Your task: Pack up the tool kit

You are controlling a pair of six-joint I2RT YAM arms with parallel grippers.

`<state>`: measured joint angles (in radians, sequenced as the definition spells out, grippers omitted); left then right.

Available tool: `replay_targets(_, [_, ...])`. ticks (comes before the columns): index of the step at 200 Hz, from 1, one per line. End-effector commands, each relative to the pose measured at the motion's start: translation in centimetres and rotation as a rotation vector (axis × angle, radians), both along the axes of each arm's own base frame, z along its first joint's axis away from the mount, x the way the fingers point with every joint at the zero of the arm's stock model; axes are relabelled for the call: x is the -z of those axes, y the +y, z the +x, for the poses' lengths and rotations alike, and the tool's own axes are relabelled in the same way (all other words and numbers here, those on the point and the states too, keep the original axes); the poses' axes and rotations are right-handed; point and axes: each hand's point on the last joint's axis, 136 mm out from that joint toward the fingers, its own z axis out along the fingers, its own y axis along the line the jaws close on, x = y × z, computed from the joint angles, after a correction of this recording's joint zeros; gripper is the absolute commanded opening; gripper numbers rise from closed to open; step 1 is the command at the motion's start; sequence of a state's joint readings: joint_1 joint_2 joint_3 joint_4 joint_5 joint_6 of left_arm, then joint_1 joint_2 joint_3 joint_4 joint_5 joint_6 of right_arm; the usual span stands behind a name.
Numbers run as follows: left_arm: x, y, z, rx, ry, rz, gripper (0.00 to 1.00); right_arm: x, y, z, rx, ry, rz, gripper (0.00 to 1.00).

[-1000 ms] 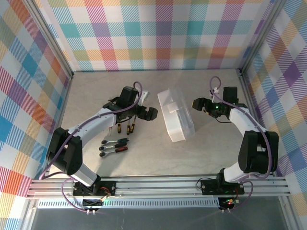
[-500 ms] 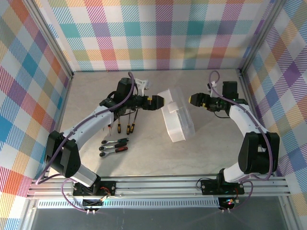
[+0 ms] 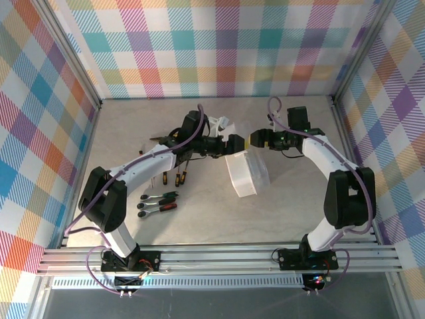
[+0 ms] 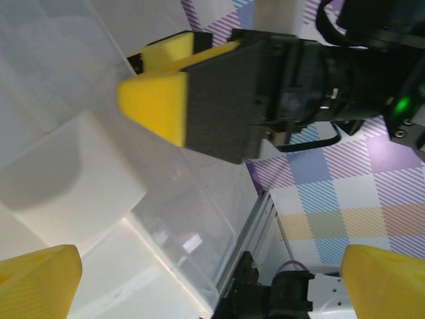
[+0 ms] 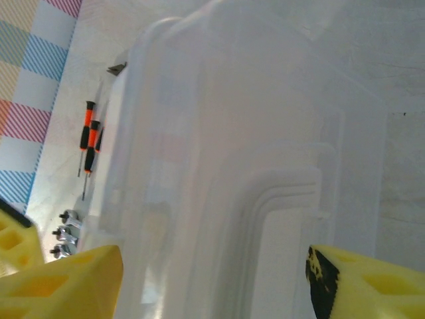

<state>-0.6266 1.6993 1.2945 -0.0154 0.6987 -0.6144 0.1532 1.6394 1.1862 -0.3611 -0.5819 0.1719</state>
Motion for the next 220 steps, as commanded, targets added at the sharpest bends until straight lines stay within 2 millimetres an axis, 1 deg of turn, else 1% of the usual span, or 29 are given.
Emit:
replay_targets(1, [-0.7, -0.8, 0.4, 0.004, 0.015, -0.016, 1.0, -0.7, 0.7, 0.5, -0.019, -0.017, -0.003, 0.71])
replay_targets(29, [0.6, -0.2, 0.7, -0.027, 0.028, 0.055, 1.0, -0.4, 1.2, 0.4, -0.031, -0.012, -0.006, 0.67])
replay_targets(70, [1.6, 1.1, 1.5, -0.117, 0.055, 0.143, 1.0, 0.5, 1.2, 0.3, -0.022, 0.004, -0.02, 0.65])
replay_targets(88, [1.3, 0.7, 1.7, -0.122, 0.072, 0.114, 1.0, 0.7, 1.2, 0.4, -0.021, 0.008, -0.02, 0.64])
replay_targets(115, [1.8, 0.2, 2.3, -0.135, 0.096, 0.105, 1.0, 1.1, 1.4, 0.3, -0.019, 0.019, -0.02, 0.61])
replay_targets(137, [1.8, -0.5, 2.8, -0.145, 0.115, 0.046, 1.0, 1.4, 1.4, 0.2, -0.014, 0.02, -0.024, 0.59])
replay_targets(158, [2.6, -1.1, 3.2, -0.143, 0.143, 0.033, 1.0, 1.6, 1.4, 0.1, -0.006, 0.025, -0.021, 0.57])
replay_targets(173, [3.0, -1.4, 3.3, -0.142, 0.154, 0.029, 1.0, 1.9, 1.4, -0.1, -0.002, 0.036, -0.017, 0.54])
replay_targets(198, [3.2, -1.7, 3.6, -0.14, 0.159, 0.025, 1.0, 2.4, 1.8, -0.5, 0.001, 0.053, -0.009, 0.5])
replay_targets(207, [3.0, -1.8, 3.7, -0.138, 0.155, 0.02, 1.0, 2.6, 2.2, -0.8, 0.0, 0.059, -0.002, 0.47])
replay_targets(220, [3.0, -2.0, 3.9, -0.137, 0.155, 0.014, 1.0, 3.2, 2.9, -1.3, -0.005, 0.076, 0.002, 0.45])
